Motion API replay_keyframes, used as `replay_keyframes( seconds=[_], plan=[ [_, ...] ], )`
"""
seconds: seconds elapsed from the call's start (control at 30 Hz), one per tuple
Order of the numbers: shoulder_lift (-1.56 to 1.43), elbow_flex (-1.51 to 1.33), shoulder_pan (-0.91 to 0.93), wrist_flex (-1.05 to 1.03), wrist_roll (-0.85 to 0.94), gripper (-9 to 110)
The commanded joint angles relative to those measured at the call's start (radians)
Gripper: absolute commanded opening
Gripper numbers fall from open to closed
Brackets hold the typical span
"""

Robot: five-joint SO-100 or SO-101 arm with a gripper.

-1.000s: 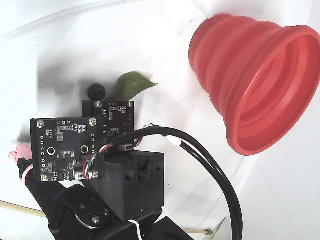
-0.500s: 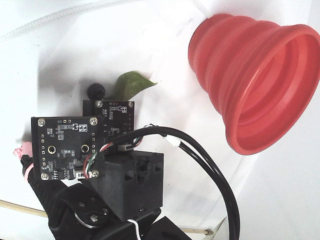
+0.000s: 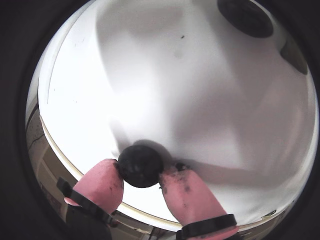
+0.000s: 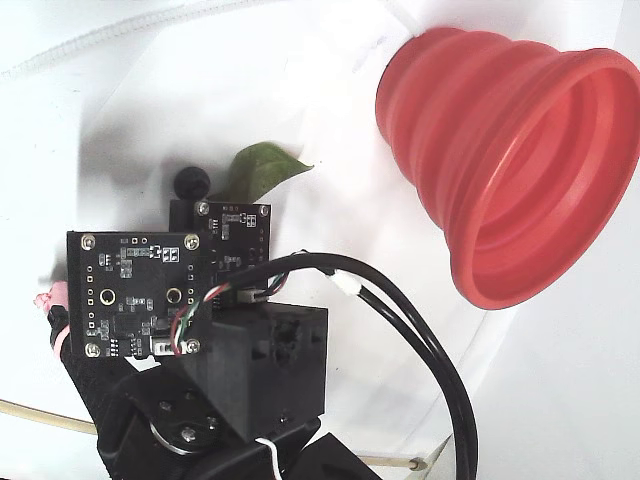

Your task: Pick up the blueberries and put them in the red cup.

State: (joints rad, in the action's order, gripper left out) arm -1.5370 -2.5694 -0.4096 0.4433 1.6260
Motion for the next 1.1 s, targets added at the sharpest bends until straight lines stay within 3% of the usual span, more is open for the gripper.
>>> replay_keyframes(
  seconds=[0.0,1.07],
  plan=[
    [-0.015,0.009,-0.034,-0.018,-0.006,13],
    [-0.391,-0.061,0.038,-0.321,-0.003,12]
  ],
)
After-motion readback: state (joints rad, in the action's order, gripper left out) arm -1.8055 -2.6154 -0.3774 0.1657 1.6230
